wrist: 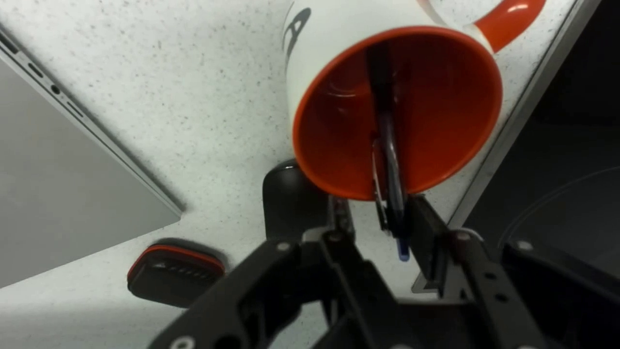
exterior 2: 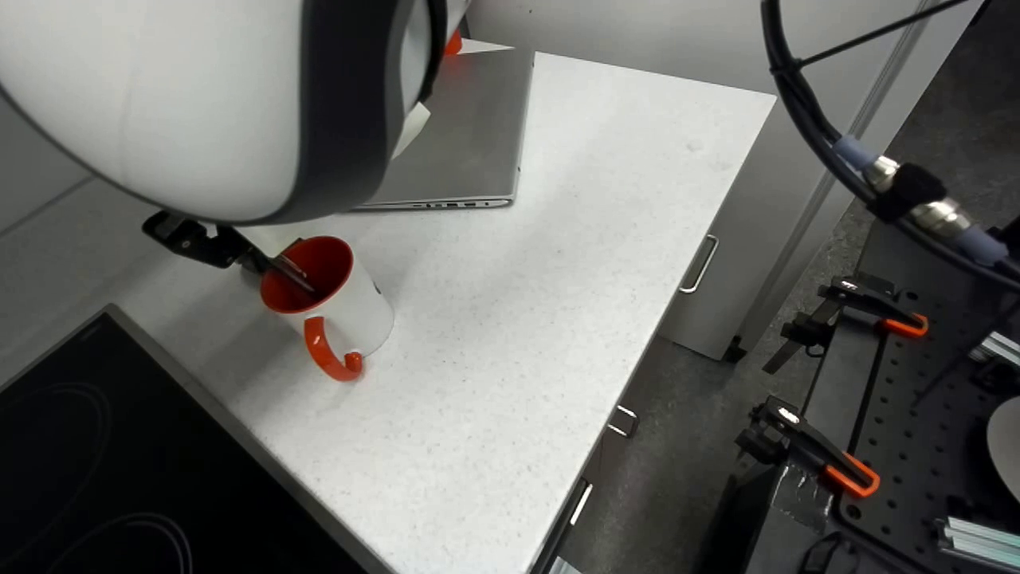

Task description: Pick up the black pen from the white mug cup and place it on the table.

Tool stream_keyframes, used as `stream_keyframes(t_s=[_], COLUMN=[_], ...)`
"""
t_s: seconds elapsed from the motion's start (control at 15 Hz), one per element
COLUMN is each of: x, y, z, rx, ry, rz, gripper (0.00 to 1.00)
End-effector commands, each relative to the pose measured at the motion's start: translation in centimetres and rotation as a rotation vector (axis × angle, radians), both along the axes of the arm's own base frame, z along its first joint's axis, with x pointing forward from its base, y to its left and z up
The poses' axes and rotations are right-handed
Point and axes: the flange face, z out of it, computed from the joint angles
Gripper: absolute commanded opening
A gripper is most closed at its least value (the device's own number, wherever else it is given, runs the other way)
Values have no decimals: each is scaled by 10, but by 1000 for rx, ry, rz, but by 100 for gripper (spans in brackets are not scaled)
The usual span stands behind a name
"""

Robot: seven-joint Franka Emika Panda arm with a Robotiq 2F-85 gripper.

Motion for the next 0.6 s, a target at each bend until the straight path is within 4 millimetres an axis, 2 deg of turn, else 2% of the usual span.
stream_keyframes(t_s=[0.0, 0.07, 0.13, 0.2, 0.33, 0.53], x=[5, 5, 4, 3, -1, -9], y=[4, 4, 3, 3, 1, -9], z=[4, 5, 7, 9, 17, 41], rx=[34, 37, 42, 46, 54, 35], ry=[-23, -24, -29, -33, -44, -75], rz=[-8, -10, -11, -14, -17, -28], gripper=[7, 0, 0, 4, 4, 4])
